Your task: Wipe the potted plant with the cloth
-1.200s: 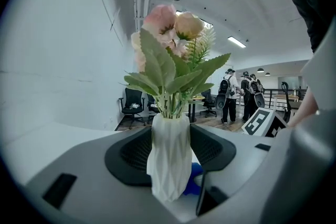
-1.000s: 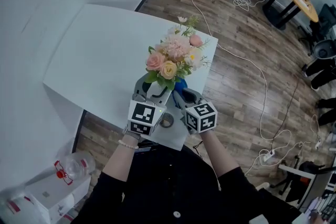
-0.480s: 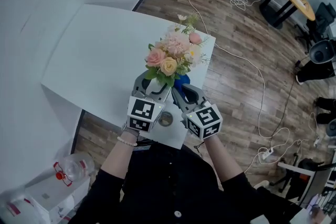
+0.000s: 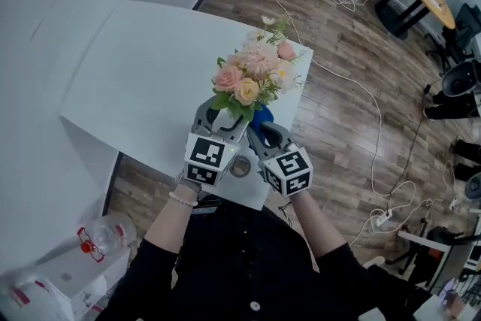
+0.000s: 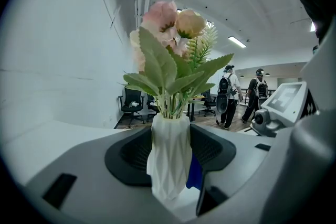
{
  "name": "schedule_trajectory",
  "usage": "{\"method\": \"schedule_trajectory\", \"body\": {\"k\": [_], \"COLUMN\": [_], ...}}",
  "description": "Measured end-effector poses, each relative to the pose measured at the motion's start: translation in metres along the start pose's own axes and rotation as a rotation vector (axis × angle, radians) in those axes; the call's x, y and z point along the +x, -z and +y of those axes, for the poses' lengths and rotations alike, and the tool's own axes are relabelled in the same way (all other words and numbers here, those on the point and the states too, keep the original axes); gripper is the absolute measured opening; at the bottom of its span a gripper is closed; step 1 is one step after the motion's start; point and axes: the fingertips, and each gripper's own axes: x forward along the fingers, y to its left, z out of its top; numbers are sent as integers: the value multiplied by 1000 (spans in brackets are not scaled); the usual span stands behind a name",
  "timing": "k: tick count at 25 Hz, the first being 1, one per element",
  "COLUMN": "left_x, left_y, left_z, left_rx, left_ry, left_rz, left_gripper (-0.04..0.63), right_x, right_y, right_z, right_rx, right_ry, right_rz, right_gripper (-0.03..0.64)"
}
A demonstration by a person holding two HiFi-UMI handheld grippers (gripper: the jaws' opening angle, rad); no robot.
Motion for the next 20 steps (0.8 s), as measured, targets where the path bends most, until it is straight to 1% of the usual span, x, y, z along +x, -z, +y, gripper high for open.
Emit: {"method": "schedule_trajectory", "body": {"k": [3, 9, 14, 20], "left_x": [1, 1, 1, 1], "left_y": [2, 1, 1, 0], "left_z": [3, 0, 0, 0], "left_rx": [-5, -3, -7, -12], "left_ry": [-11, 8, 11, 15], "left_rz": [-2, 8, 10, 14], "left_gripper": [239, 239, 239, 239], "right_x": [7, 23, 37, 42], "right_y": [18, 49, 73, 77], "right_z": [-2, -4, -6, 0], "right_rx": [5, 4, 33, 72], "right_ry": [11, 19, 29, 49], "right_rz": [40, 131, 205, 231], "right_gripper": [74, 74, 74, 74]}}
